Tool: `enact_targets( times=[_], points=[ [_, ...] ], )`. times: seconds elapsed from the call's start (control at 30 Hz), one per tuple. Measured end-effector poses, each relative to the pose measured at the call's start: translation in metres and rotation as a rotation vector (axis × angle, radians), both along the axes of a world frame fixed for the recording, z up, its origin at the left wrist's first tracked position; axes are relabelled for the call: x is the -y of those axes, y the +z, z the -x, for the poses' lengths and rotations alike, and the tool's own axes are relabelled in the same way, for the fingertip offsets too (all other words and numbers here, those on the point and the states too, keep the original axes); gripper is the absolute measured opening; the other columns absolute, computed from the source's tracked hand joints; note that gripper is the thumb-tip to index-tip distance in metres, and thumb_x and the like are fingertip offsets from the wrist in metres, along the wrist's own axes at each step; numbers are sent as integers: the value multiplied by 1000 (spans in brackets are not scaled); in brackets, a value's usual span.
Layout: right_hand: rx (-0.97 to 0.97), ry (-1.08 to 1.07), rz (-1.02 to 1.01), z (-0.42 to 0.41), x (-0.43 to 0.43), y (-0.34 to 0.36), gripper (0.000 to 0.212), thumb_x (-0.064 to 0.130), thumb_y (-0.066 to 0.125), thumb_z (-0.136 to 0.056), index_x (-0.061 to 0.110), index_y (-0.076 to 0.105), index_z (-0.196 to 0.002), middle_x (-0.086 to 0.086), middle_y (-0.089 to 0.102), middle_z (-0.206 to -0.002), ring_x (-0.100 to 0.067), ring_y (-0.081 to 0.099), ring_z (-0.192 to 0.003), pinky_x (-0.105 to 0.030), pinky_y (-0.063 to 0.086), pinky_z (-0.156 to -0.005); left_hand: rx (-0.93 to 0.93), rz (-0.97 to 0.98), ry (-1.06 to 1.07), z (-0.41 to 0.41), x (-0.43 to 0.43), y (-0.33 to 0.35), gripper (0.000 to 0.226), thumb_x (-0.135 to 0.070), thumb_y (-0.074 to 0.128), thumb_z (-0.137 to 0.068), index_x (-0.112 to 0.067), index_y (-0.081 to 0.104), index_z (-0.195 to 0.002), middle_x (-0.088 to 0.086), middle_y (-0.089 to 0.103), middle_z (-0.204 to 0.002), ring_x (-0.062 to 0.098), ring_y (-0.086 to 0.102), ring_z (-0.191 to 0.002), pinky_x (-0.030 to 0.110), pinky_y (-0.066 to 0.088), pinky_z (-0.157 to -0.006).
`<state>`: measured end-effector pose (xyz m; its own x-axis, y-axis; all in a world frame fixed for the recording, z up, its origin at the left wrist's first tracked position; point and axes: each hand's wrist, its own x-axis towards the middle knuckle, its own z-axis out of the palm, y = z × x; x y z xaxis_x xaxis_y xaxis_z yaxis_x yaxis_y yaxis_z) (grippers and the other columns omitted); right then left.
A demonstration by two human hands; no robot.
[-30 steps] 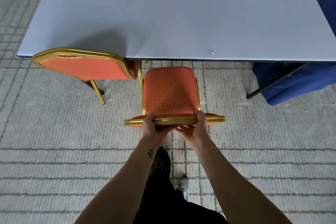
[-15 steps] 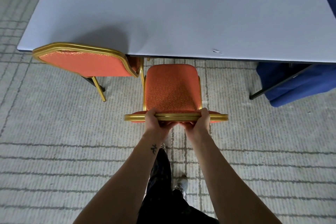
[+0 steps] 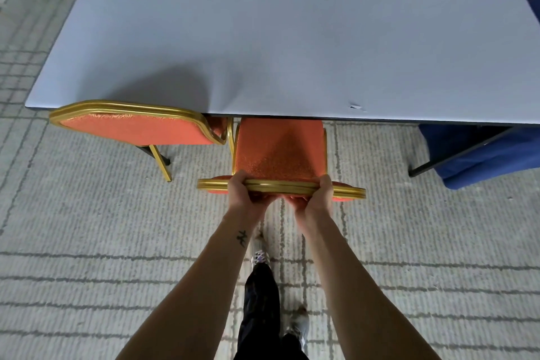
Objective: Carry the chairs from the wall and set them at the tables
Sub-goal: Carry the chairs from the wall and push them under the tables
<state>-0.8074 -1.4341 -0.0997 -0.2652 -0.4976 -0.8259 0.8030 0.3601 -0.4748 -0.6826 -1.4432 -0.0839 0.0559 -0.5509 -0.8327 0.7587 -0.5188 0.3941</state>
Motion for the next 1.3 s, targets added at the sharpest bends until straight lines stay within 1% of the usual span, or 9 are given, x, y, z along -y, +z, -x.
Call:
enact_targets(
  times=[0.17,0.37,0.43,0.53,0.7,0.93,1.0,1.2,1.3],
  points=[
    [-22,41,9,6,46,-4,23,22,56,-85,7,57,-103,-18,63,-100,-37,68,-93,-63,55,-94,-14,23,-11,3,43,-4,12,-12,47,-89,-7,48,-78,14,54,-77,34,57,-83,66,45,-106],
    [-42,65,-1,14,105,-2,16,24,57,-88,8,55,-92,-15,59,-90,-33,63,-82,-54,57,-93,-38,71,-27,11,102,-3,8,-13,47,-90,-5,50,-90,20,56,-95,41,59,-102,68,46,-102],
    [-57,79,-5,14,126,-2,17,25,58,-87,9,57,-92,-14,60,-86,-31,63,-77,-48,58,-80,-71,76,-20,11,124,-6,18,-14,50,-87,-2,55,-99,24,60,-109,47,58,-117,71,46,-100],
    [-60,93,-9,17,156,-3,21,27,61,-83,10,61,-96,-13,65,-85,-30,66,-73,-41,57,-68,-60,74,-44,15,152,-10,31,-14,53,-82,-2,60,-110,26,63,-118,49,58,-121,71,47,-99],
    [-48,83,-23,13,192,-8,18,27,61,-79,14,55,-90,-8,59,-75,-27,61,-62,-34,50,-54,-42,26,-20,13,188,-17,17,-15,53,-81,-10,52,-98,19,53,-113,45,54,-128,69,45,-103],
    [-30,55,-31,15,216,-12,17,24,61,-78,13,58,-91,-9,62,-76,-30,63,-68,-41,54,-63,-69,28,-7,11,211,-24,46,-14,63,-64,-10,53,-109,23,57,-123,49,54,-123,73,44,-99],
    [-22,53,-34,15,215,-13,21,24,62,-78,12,60,-95,-10,63,-80,-30,64,-70,-37,55,-58,-80,19,-14,10,211,-26,57,-14,67,-53,-12,53,-109,23,57,-126,49,54,-122,73,46,-98],
    [-10,28,-36,16,214,-17,26,23,62,-78,9,59,-99,-11,63,-83,-31,64,-70,-33,54,-53,-114,52,-12,12,209,-31,25,-16,59,-75,-10,52,-98,24,57,-129,50,54,-121,75,45,-96],
    [-15,12,-41,15,213,-17,22,23,62,-76,10,57,-92,-10,60,-77,-29,60,-66,-34,51,-54,-162,41,0,13,208,-31,29,-14,58,-77,-8,53,-105,26,55,-134,53,54,-119,76,45,-96]
  ],
)
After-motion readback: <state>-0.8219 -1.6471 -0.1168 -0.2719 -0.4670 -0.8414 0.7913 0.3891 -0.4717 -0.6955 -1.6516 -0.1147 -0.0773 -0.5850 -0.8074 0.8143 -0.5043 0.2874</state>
